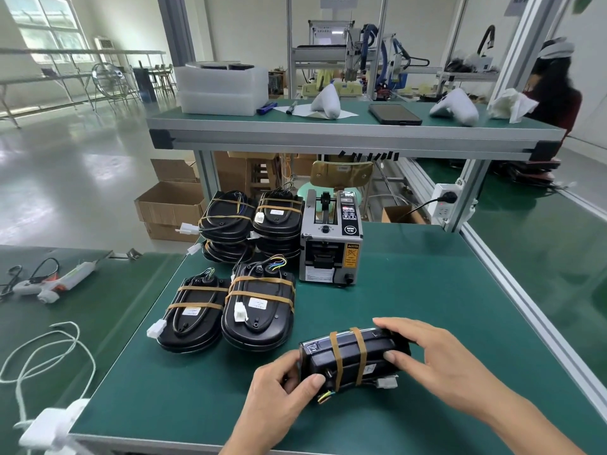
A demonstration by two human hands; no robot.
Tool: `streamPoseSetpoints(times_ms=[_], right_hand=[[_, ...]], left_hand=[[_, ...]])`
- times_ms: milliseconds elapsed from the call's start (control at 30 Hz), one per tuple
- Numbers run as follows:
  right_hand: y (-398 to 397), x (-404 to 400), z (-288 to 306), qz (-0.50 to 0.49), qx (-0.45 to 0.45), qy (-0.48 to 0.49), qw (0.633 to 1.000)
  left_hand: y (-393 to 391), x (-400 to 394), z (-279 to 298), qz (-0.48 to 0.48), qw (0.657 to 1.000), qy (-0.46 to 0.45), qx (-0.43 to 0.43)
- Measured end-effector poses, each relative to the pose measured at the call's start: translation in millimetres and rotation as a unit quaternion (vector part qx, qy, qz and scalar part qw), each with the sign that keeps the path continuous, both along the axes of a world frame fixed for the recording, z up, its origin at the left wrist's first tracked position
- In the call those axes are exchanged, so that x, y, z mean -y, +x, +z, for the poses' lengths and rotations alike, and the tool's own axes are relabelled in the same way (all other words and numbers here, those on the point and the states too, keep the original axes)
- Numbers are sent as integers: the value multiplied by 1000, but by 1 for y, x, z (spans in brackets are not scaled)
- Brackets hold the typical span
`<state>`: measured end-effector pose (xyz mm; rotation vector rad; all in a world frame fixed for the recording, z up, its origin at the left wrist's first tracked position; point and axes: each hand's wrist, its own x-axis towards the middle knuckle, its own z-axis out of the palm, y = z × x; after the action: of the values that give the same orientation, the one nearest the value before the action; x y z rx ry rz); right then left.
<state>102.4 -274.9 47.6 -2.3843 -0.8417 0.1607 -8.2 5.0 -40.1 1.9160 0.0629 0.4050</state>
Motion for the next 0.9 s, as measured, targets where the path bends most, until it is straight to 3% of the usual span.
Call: streamPoseSetpoints(times_ms=[467, 600, 767, 900], right_hand=[[4, -8, 17, -4, -48, -1, 999], [8, -33, 35, -36, -63, 78, 994], [38, -100, 46, -133, -139, 211, 958], [79, -153, 39, -251, -249, 272, 895]], left_hand=[[-3, 2, 9, 4, 1000, -9, 5], [-2, 2, 8, 1, 1000, -17, 5], [-1, 1, 8, 1, 1000, -8, 1], [0, 1, 8, 0, 1000, -12, -5]])
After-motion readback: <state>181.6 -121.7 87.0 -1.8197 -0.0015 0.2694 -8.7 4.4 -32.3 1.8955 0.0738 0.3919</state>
